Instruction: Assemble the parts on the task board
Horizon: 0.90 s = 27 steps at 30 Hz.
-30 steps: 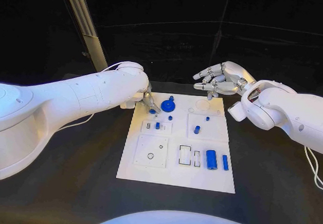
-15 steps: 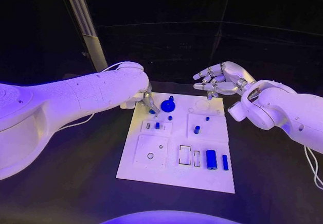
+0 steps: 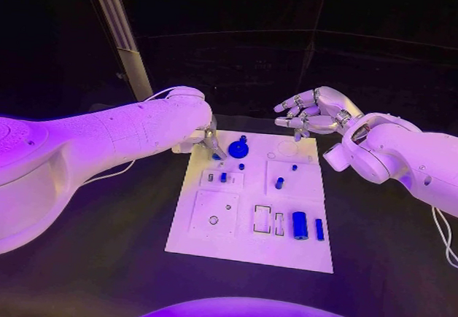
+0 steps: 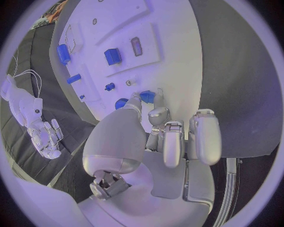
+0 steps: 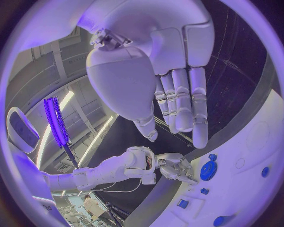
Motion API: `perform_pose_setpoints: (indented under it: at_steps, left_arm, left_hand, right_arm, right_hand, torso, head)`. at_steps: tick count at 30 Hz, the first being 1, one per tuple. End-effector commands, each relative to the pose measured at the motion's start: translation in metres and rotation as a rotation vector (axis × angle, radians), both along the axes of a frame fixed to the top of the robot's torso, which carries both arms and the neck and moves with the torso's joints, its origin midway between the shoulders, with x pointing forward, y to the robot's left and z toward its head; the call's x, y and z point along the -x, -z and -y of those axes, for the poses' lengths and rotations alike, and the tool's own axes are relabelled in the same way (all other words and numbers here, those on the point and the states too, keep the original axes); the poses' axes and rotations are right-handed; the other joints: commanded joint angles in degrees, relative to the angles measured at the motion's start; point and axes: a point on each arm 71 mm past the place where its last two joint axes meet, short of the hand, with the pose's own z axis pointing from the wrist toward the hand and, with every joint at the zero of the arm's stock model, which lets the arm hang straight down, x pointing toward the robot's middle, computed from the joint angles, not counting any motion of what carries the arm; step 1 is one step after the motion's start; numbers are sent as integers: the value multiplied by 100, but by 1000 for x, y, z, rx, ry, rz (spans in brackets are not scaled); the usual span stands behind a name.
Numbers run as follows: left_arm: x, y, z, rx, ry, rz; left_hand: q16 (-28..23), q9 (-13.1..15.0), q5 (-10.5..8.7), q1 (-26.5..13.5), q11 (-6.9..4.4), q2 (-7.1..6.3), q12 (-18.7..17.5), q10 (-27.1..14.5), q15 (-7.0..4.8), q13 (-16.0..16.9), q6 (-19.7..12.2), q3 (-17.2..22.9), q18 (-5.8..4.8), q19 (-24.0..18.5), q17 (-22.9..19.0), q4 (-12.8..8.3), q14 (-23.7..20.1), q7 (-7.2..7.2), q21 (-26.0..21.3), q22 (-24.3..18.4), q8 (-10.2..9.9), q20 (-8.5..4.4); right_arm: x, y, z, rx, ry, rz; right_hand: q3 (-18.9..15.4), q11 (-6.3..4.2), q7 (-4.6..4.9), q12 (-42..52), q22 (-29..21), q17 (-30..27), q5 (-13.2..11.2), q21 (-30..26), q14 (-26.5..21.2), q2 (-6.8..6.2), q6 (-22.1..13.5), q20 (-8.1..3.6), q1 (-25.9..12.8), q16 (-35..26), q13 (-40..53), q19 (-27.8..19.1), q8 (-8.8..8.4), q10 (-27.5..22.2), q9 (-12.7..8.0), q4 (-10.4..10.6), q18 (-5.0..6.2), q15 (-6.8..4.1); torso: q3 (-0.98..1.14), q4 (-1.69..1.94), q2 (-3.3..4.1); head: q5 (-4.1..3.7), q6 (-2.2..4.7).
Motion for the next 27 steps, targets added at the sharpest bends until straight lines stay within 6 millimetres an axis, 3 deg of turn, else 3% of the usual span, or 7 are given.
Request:
perform_pose_setpoints:
  at_steps: [1, 17, 27]
  left_arm:
    - [-1, -1, 2, 13, 17, 13]
    - [0, -2, -1, 42, 24, 17]
    - [3, -1, -5, 62, 34, -2]
  left_hand:
    - [18, -21, -7, 168, -3, 70, 5, -38, 51, -13, -29, 63, -16, 36, 1509, -110, 595, -6, 24, 213, -25, 38]
    - [18, -111, -4, 332, -9, 128, -25, -54, 48, -53, -11, 270, -17, 33, 1509, -244, 595, -8, 26, 229, -110, 35]
    - [18, -315, 6, 346, 19, 182, -136, -152, 69, -197, -37, 752, -11, 16, 1509, -233, 595, 32, -2, 219, -335, 49]
  right_arm:
    - [0, -1, -1, -2, -10, 1]
    - [0, -1, 0, -1, -9, 1]
    - [0, -1, 1, -1, -9, 0]
  right_hand:
    - [0, -9, -7, 21, 8, -7, 21, -40, -33, 21, -49, -6, -42, 26, -6, -47, 21, -33, 9, 47, 27, -15]
    - [0, -9, -7, 21, 8, -7, 21, -40, -33, 21, -49, -6, -42, 26, -6, -47, 21, -33, 9, 47, 27, -15]
    - [4, -9, -6, 28, 10, -17, 36, -40, -39, 22, -60, -5, -35, 25, -18, -49, 30, -35, 10, 49, 28, -15]
  torso:
    - [0, -5, -4]
    - [-2, 12, -1]
    - [-1, 3, 2]
  head:
    - [-3, -14]
    - [3, 27]
    - [15, 40]
